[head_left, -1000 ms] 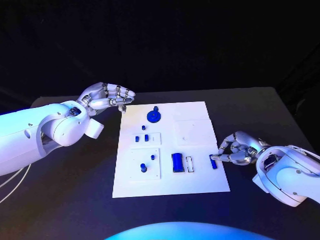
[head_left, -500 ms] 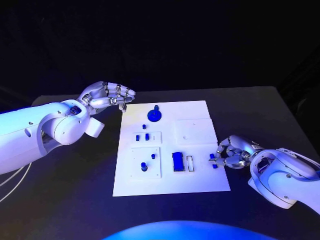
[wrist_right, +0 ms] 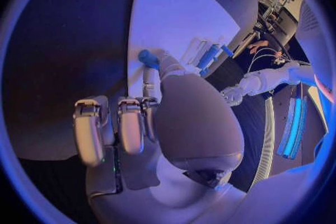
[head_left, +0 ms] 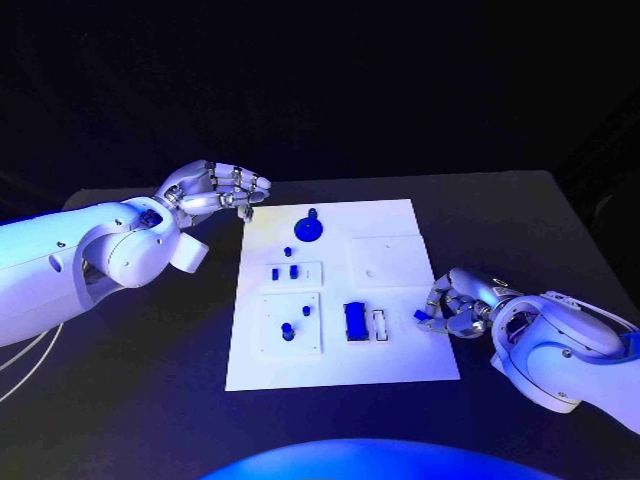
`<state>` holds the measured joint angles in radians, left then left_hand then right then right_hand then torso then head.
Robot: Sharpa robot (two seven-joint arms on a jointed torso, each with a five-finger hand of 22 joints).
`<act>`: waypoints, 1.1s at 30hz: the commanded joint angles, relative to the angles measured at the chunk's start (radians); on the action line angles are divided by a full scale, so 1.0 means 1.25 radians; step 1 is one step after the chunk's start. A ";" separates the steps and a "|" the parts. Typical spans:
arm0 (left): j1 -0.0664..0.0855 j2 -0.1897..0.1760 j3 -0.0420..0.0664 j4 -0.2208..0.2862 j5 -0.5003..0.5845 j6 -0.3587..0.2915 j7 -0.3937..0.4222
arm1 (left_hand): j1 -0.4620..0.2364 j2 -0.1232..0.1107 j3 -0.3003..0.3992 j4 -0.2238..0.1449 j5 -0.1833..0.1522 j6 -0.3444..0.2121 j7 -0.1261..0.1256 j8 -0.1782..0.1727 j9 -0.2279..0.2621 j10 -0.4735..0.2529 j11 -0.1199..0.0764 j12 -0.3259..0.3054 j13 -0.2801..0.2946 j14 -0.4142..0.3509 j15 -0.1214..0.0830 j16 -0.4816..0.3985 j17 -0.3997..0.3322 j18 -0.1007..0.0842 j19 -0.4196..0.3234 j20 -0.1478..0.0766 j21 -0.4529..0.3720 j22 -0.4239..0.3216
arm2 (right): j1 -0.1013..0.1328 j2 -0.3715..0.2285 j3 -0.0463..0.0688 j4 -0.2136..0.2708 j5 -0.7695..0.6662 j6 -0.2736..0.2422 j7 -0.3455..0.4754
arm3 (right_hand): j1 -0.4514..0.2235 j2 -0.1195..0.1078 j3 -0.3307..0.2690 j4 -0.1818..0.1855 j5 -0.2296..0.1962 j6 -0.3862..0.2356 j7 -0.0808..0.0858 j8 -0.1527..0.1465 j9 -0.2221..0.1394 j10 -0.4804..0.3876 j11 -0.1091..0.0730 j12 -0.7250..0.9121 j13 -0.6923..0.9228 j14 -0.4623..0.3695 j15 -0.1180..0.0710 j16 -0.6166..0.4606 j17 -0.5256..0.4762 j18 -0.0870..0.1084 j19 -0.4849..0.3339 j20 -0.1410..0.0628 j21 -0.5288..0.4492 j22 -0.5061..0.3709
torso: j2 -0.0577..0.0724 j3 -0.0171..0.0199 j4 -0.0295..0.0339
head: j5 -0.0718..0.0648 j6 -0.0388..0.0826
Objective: Assemble the parts on the task board
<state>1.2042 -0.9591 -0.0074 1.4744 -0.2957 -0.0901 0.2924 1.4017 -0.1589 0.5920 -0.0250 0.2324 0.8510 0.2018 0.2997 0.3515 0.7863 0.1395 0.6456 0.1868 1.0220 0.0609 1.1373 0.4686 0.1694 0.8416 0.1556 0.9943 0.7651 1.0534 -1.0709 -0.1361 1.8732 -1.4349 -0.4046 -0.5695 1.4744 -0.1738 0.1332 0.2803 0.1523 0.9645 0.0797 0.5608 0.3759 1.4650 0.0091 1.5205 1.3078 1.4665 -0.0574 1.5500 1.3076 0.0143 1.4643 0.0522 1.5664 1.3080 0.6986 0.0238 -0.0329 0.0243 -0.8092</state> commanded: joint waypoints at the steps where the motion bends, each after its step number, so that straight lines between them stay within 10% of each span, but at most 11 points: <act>1: 0.000 0.000 0.001 0.002 0.000 0.012 0.005 | -0.002 0.006 0.001 -0.004 0.004 -0.006 -0.001 0.005 0.000 -0.005 0.001 0.005 -0.001 -0.003 0.001 0.004 -0.001 0.012 -0.006 -0.001 0.004 0.001 | -0.014 0.003 -0.013 -0.008 -0.058 0.113 -0.058 | 0.024 -0.001 0.017 -0.002 0.022 0.008 -0.001 -0.022 -0.034 0.054 -0.003 -0.002 0.179 0.077 -0.001 0.003 0.183 -0.011 0.085 -0.002 0.004 0.210 | 0.000 -0.0004 0.0007 | -0.001 -0.001; 9: 0.000 -0.002 0.001 0.003 -0.001 0.012 0.005 | -0.002 0.006 0.001 -0.004 0.004 -0.006 -0.001 0.005 0.000 -0.005 0.001 0.005 -0.001 -0.003 0.001 0.004 -0.001 0.012 -0.006 -0.001 0.004 0.001 | -0.015 0.012 -0.013 -0.009 -0.088 0.098 -0.067 | 0.032 -0.016 0.079 0.003 0.095 0.018 0.000 -0.032 -0.043 0.051 -0.003 -0.006 0.177 0.077 -0.001 0.003 0.183 -0.011 0.085 -0.001 0.004 0.210 | 0.000 -0.0012 0.0015 | -0.001 -0.001; 19: 0.000 -0.002 0.001 0.002 -0.001 0.013 0.005 | -0.002 0.006 0.002 -0.005 0.004 -0.006 -0.001 0.005 0.000 -0.006 0.001 0.006 -0.001 -0.003 0.000 0.005 -0.001 0.012 -0.007 -0.001 0.004 0.001 | -0.012 0.019 -0.012 0.012 -0.051 0.017 -0.057 | -0.007 -0.035 0.193 -0.015 0.269 0.024 -0.006 -0.015 -0.032 0.058 -0.009 0.001 0.184 0.078 -0.006 0.005 0.187 -0.011 0.085 -0.006 0.004 0.210 | 0.000 -0.0005 0.0009 | 0.001 -0.002; 33: 0.000 0.000 0.001 0.002 -0.001 0.014 0.004 | -0.002 0.007 0.002 -0.005 0.004 -0.006 -0.001 0.006 0.000 -0.006 0.001 0.006 -0.002 -0.003 0.000 0.005 -0.002 0.013 -0.007 -0.001 0.005 0.002 | 0.025 0.038 -0.010 0.066 0.181 -0.081 0.001 | -0.073 -0.028 0.224 -0.012 0.282 0.010 -0.012 0.008 -0.013 0.063 -0.014 0.006 0.187 0.078 -0.010 0.004 0.185 -0.011 0.085 -0.009 0.004 0.210 | 0.000 0.0001 0.0010 | -0.002 -0.003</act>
<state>1.2042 -0.9612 -0.0074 1.4749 -0.2965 -0.0882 0.2912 1.4017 -0.1589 0.5948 -0.0278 0.2324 0.8510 0.2018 0.3039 0.3515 0.7863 0.1395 0.6500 0.1858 1.0220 0.0609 1.1373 0.4679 0.1694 0.8416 0.1556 0.9943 0.7658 1.0837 -1.0263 -0.1481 1.9500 -1.3210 -0.4669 -0.5973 1.3930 -0.2093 0.3701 0.3045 0.5075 0.9769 0.0696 0.5620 0.3354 1.4667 -0.0037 1.5217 1.3075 1.4665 -0.0648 1.5499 1.3073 0.0143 1.4681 0.0484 1.5664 1.3076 0.6989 0.0237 -0.0321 0.0233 -0.8121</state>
